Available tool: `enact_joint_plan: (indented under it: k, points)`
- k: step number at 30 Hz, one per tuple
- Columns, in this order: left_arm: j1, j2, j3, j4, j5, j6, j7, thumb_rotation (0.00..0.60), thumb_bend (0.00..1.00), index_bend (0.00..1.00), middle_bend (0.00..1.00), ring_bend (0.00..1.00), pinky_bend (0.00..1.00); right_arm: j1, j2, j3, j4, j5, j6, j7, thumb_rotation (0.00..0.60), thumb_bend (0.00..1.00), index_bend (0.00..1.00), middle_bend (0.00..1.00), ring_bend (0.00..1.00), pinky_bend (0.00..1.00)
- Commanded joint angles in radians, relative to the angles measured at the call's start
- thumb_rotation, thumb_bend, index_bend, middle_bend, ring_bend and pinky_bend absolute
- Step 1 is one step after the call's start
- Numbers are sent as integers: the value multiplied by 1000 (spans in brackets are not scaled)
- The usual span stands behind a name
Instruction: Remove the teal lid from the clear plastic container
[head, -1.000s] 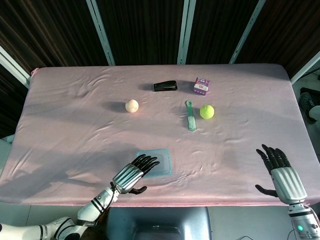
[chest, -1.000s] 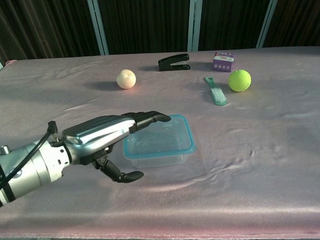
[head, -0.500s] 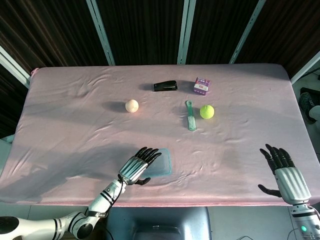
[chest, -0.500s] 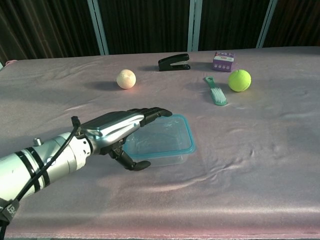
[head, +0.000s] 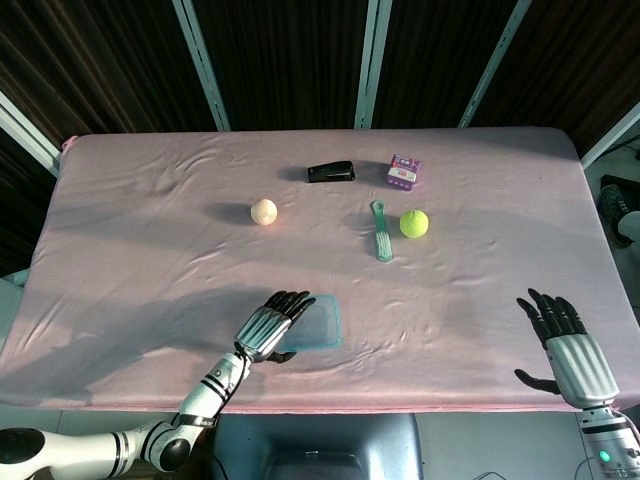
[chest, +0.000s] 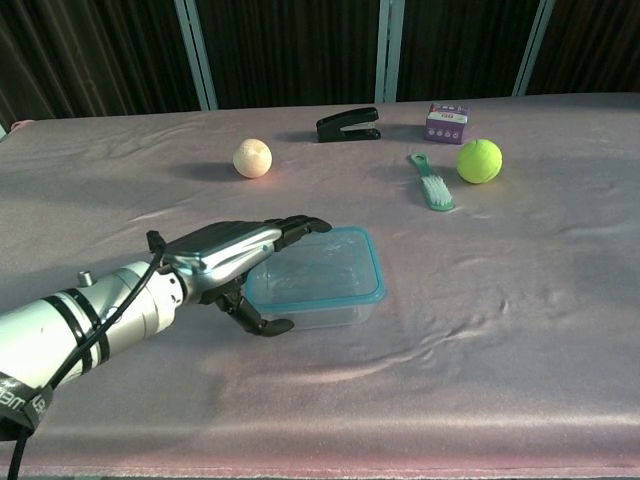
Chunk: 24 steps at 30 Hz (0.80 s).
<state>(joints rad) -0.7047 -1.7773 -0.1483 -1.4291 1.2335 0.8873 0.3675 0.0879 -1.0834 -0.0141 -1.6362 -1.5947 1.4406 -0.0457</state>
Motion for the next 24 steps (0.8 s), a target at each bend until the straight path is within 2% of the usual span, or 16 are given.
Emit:
enact_joint_plan:
  k: [1, 4, 6, 11, 17, 24]
  points:
    - [1, -10, 1, 8, 11, 15, -9, 600, 282, 0, 391, 337, 311, 2, -3, -1, 0, -1, -6, -7, 600, 185, 0, 0, 0, 0]
    - [12, -62, 8, 58, 63, 67, -90, 600, 298, 0, 509, 450, 413, 38, -34, -3, 14, -37, -45, -49, 600, 185, 0, 0, 0, 0]
    - [9, -80, 19, 90, 88, 67, -129, 600, 301, 0, 522, 466, 430, 65, -58, -2, 34, -59, -74, -71, 600, 185, 14, 0, 0, 0]
    - [2, -109, 38, 123, 138, 81, -181, 600, 304, 0, 524, 470, 439, 157, -115, 7, 95, -105, -173, -61, 600, 185, 124, 0, 0, 0]
    - [-4, -143, 56, 154, 172, 88, -217, 600, 307, 0, 523, 470, 440, 267, -202, 11, 197, -173, -237, 74, 600, 185, 244, 0, 0, 0]
    - [-18, -177, 55, 196, 185, 83, -219, 600, 305, 0, 524, 470, 439, 361, -330, -18, 344, -280, -205, 294, 600, 244, 410, 49, 0, 0]
